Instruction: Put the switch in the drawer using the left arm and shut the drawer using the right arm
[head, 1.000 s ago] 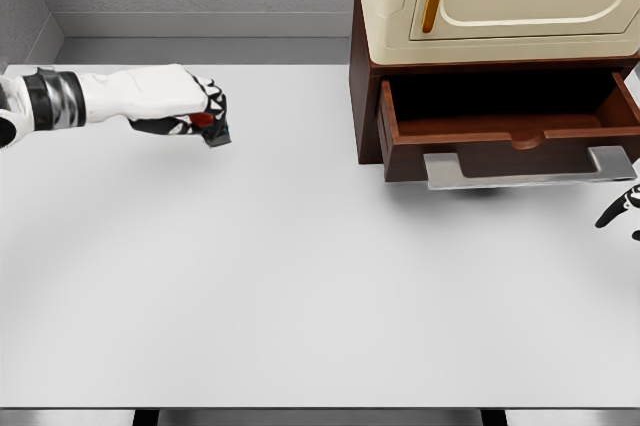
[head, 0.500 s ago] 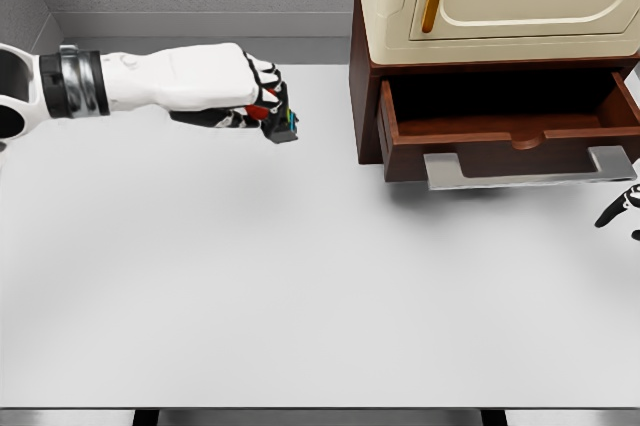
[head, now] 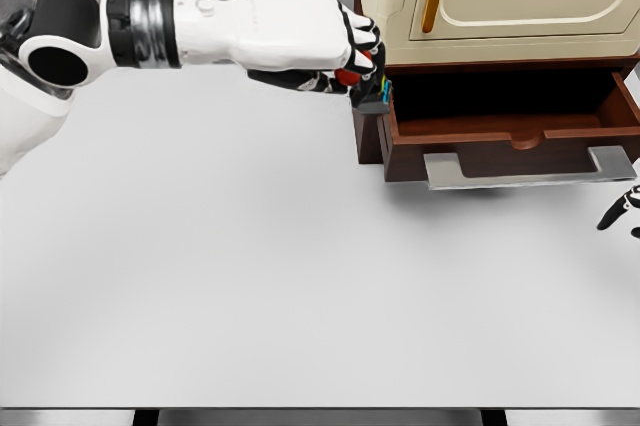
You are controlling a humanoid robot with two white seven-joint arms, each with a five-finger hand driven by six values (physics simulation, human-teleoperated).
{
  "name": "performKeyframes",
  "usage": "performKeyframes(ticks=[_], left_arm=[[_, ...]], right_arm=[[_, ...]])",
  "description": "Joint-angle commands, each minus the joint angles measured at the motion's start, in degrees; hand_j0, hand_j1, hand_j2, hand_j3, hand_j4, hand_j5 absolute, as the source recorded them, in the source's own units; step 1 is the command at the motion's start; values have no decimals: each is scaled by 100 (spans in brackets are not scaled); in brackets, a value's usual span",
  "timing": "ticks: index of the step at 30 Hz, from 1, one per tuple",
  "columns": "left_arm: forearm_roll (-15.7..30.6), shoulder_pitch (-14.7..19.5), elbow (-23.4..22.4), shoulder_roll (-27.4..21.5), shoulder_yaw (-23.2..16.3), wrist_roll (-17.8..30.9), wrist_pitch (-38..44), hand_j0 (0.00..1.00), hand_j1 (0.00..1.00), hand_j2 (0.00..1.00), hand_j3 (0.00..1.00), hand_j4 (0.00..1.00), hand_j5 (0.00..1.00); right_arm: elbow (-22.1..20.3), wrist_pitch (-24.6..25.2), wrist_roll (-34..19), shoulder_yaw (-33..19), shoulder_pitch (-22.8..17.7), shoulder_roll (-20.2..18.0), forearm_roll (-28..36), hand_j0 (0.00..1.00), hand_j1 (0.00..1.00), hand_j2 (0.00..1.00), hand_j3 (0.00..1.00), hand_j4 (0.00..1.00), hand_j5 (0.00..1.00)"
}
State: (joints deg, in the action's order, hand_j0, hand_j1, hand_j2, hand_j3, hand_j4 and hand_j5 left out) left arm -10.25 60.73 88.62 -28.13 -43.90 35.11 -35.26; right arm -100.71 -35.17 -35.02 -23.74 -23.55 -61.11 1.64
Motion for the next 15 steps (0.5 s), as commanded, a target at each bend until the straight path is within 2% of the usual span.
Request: performKeyframes(ticks=[1,5,7,8,10,15], left_arm=[[24,0,-214,379,-101,-11,26,35,35,35,35,35,35],[-3,-9,-442,888,-127,-11,26,35,35,35,35,35,35],[-82,-9,-1075,1538,-118,-11,26,35,35,35,35,35,35],[-257,-17,-1251,1697,-118,-11,26,35,35,35,35,35,35],[-310,9,-1796,1978,-110,-11,26,35,35,35,35,35,35],[-389,35,-1893,2198,-39,-11,26,35,35,35,35,35,35]], right_arm=[[-2,17,2,1,0,-6,38,50,50,50,50,50,50],[-2,17,2,1,9,-6,38,52,52,52,52,52,52],[-2,17,2,1,18,-6,47,53,53,53,53,53,53],[-2,17,2,9,18,-6,47,53,53,53,53,53,53],[-2,17,2,9,26,-6,47,53,53,53,53,53,53],[-2,17,2,18,35,-15,47,53,53,53,53,53,53]])
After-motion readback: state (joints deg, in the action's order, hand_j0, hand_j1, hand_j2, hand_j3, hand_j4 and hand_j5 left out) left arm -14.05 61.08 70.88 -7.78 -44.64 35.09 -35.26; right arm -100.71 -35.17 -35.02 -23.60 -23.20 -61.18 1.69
